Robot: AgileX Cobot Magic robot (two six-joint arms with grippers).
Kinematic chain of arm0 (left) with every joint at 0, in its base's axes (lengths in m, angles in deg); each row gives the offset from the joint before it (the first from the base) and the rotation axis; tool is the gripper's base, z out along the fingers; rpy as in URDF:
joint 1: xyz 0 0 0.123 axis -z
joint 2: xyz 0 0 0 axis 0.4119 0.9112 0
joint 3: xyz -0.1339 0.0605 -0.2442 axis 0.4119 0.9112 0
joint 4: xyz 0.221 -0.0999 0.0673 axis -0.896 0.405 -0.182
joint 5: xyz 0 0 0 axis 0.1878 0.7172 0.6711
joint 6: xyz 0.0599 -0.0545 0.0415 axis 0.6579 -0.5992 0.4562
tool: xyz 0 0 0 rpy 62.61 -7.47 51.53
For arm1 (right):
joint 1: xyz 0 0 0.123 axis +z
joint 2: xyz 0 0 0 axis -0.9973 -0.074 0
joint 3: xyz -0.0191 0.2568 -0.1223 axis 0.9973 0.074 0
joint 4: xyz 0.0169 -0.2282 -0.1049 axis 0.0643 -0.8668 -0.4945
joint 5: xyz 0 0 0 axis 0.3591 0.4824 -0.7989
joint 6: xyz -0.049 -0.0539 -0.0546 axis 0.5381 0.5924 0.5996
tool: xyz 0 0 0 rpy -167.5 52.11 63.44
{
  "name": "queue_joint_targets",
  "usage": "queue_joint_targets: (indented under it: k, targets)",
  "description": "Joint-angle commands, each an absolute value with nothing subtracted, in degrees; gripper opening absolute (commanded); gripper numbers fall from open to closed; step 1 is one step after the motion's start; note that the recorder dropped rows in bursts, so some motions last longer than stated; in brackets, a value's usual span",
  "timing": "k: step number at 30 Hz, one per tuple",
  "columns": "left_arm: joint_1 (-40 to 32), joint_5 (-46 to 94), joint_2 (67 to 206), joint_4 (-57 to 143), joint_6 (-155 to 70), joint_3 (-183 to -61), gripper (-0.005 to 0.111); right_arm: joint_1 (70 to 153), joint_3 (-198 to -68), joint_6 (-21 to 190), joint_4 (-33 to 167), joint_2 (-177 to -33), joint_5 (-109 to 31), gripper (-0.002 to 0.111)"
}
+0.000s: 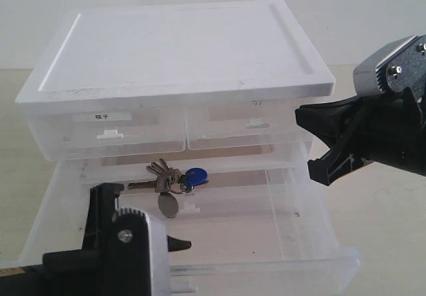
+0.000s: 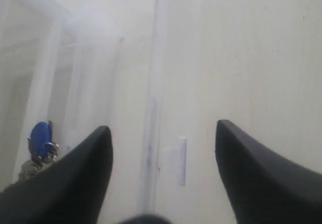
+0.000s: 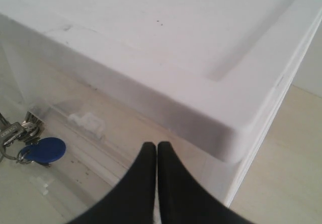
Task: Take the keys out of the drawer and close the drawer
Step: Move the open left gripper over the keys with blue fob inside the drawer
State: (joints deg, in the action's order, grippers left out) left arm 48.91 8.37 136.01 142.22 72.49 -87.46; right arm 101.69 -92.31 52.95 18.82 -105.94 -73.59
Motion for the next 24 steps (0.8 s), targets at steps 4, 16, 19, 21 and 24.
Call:
queue_joint_targets:
  k: [4,16,19,21,24]
  targets:
    - [49.1,9.4,125.6,143.0,67.3,-87.7,0.057,101.2,-92.5,52.9,19.6,-105.9,-73.2,0.000]
    - [48.7,-12.3,142.8,136.2,64.0,-90.7,0.005,101.2,-92.5,52.9,19.6,-105.9,-73.2,0.000]
    - [42.8,-2.9,144.1,130.9,55.2,-91.4,0.005,101.2,-92.5,52.9,19.6,-105.9,-73.2,0.000]
    - [34.7,5.7,143.1,137.0,53.4,-94.4,0.005,101.2,-92.5,52.9,19.6,-105.9,-73.2,0.000]
    - [29.8,5.9,143.5,143.0,51.1,-96.8,0.005,101.2,-92.5,52.9,19.6,-105.9,-73.2,0.000]
